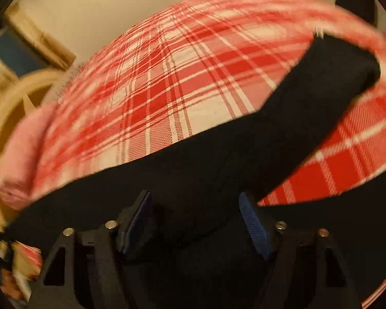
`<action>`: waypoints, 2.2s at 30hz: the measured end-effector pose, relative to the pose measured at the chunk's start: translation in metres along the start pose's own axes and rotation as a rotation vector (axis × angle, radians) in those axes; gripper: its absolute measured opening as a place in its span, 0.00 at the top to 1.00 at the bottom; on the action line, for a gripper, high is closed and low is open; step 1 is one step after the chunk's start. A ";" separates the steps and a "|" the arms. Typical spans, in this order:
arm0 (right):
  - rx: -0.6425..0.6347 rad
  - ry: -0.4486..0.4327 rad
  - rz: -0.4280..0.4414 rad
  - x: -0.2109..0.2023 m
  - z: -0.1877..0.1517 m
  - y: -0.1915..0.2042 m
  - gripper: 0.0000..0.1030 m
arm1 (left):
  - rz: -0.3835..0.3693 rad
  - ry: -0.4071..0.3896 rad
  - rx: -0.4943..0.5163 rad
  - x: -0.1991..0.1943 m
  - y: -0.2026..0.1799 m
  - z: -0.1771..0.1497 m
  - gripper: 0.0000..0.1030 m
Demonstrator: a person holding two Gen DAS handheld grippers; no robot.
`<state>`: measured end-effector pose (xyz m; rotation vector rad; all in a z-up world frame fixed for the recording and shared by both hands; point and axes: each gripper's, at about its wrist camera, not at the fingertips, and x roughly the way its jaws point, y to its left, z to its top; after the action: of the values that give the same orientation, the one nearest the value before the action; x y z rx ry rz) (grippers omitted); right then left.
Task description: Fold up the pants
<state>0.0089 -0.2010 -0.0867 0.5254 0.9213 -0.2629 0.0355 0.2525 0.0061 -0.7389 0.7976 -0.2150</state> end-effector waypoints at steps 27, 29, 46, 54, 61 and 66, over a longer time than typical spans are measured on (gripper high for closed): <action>-0.136 -0.007 0.248 -0.099 -0.116 -0.074 0.99 | 0.074 0.058 -0.028 -0.038 0.053 -0.038 0.90; -0.138 0.024 0.239 -0.091 -0.122 -0.076 0.99 | 0.102 0.069 -0.041 -0.036 0.064 -0.044 0.90; -0.106 -0.068 0.362 -0.121 -0.120 -0.088 0.99 | 0.189 0.087 -0.025 -0.039 0.083 -0.053 0.89; -0.458 -0.069 0.444 -0.100 -0.128 0.003 0.32 | 0.157 0.066 -0.027 -0.023 0.075 -0.056 0.67; -1.021 -0.149 0.267 -0.068 -0.181 0.085 0.59 | 0.124 0.038 -0.027 -0.019 0.064 -0.050 0.67; -1.143 -0.152 0.176 -0.043 -0.203 0.091 0.59 | 0.134 0.044 -0.027 -0.016 0.063 -0.050 0.67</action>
<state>-0.1166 -0.0151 -0.1225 -0.4672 0.7293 0.3845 -0.0167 0.2796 -0.0502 -0.7054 0.8898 -0.0996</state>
